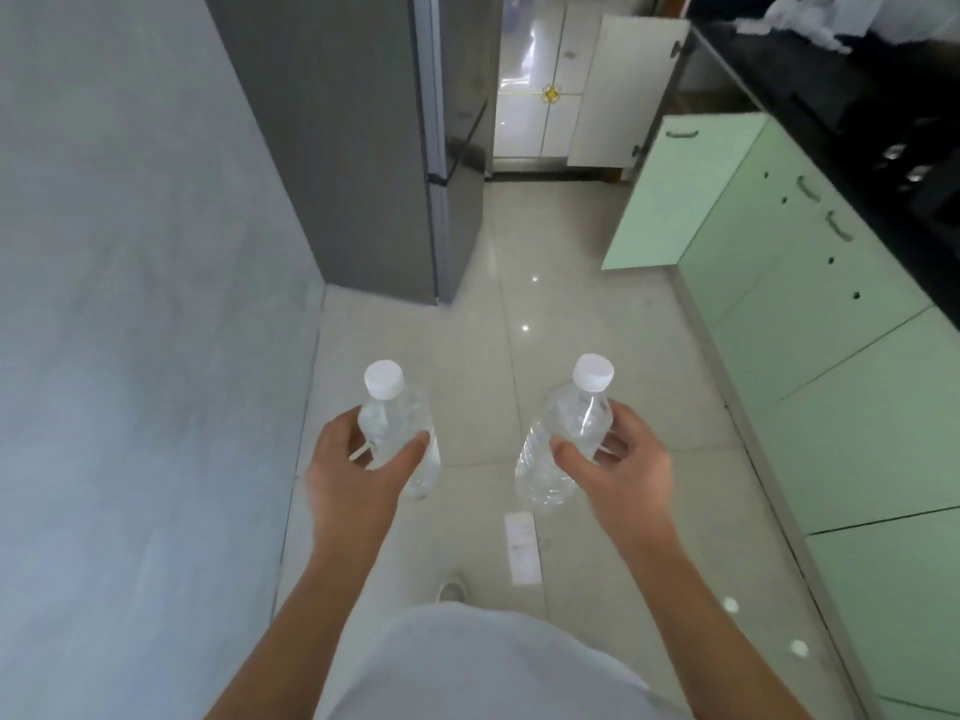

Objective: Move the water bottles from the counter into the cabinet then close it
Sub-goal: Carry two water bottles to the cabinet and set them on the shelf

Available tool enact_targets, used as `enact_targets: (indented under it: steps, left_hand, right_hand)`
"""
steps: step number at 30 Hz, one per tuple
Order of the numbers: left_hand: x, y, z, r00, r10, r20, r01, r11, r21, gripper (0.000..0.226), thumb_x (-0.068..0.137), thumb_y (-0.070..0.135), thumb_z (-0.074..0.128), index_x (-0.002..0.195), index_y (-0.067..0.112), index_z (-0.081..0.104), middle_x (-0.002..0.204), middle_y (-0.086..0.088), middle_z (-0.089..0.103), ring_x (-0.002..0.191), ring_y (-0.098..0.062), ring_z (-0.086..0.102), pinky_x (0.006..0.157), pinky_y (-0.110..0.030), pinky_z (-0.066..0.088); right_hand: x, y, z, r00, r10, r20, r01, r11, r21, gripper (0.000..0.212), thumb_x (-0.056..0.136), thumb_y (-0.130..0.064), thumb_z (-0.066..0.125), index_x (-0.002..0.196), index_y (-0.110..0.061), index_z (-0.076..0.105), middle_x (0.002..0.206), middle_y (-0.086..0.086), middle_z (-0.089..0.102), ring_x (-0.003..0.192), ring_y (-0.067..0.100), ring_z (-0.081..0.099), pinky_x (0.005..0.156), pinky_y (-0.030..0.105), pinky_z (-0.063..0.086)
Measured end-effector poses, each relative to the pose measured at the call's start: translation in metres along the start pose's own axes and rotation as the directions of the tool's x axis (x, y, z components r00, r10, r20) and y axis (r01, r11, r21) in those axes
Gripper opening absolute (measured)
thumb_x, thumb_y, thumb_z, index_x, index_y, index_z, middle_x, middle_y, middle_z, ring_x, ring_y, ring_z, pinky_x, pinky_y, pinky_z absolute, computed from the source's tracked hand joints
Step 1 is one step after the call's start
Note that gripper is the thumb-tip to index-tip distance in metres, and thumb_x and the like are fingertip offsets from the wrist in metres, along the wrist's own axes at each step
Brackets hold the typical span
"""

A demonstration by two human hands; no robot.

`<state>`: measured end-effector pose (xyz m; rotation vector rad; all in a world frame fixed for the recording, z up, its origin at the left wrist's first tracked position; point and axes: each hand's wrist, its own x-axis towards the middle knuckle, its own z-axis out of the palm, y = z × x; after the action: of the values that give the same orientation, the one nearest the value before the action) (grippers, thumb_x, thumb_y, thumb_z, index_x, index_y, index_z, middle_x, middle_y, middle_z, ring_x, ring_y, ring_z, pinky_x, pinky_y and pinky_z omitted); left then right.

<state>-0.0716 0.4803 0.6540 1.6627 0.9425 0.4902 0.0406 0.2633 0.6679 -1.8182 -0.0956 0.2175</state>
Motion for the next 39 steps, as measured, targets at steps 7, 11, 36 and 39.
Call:
enact_targets:
  steps: [7,11,36,39]
  left_hand:
    - [0.068,0.027,0.042,0.994,0.026,0.105,-0.027,1.0,0.001,0.058,0.069,0.04,0.09,0.119,0.035,0.062,0.115,0.017,0.069,0.106,-0.008,0.069,0.095,-0.038,0.057]
    - [0.112,0.038,0.094,0.985,0.012,0.171,-0.017,1.0,0.026,0.057,0.068,0.041,0.091,0.118,0.034,0.063,0.114,0.016,0.07,0.104,-0.008,0.07,0.093,-0.035,0.058]
    - [0.418,0.177,0.34,0.996,0.054,0.078,-0.062,0.991,0.115,0.053,0.067,0.046,0.089,0.112,0.033,0.065,0.108,0.017,0.072,0.099,-0.004,0.07,0.088,-0.035,0.06]
    - [0.471,0.187,0.371,0.991,0.064,0.115,-0.078,0.99,0.117,0.051,0.068,0.043,0.09,0.111,0.034,0.064,0.108,0.018,0.07,0.098,-0.003,0.069,0.086,-0.032,0.059]
  right_hand:
    - [0.065,-0.012,0.003,0.998,0.033,-0.059,-0.035,0.999,-0.032,0.042,0.073,-0.012,0.084,0.108,-0.03,0.068,0.098,-0.012,0.076,0.093,0.009,0.073,0.087,0.042,0.059]
    - [0.12,-0.004,-0.011,0.992,0.067,-0.108,-0.072,0.996,-0.049,0.04,0.073,-0.012,0.083,0.105,-0.03,0.068,0.096,-0.012,0.076,0.091,0.008,0.073,0.086,0.039,0.059]
    - [0.582,-0.045,0.004,0.999,0.004,0.035,-0.003,1.0,-0.03,0.047,0.07,-0.017,0.087,0.111,-0.03,0.069,0.098,-0.018,0.075,0.092,0.004,0.071,0.089,0.036,0.059]
    - [0.63,-0.047,0.011,1.0,0.009,0.002,-0.008,0.998,-0.068,0.047,0.07,-0.017,0.087,0.111,-0.031,0.069,0.098,-0.02,0.074,0.093,0.002,0.07,0.089,0.034,0.059]
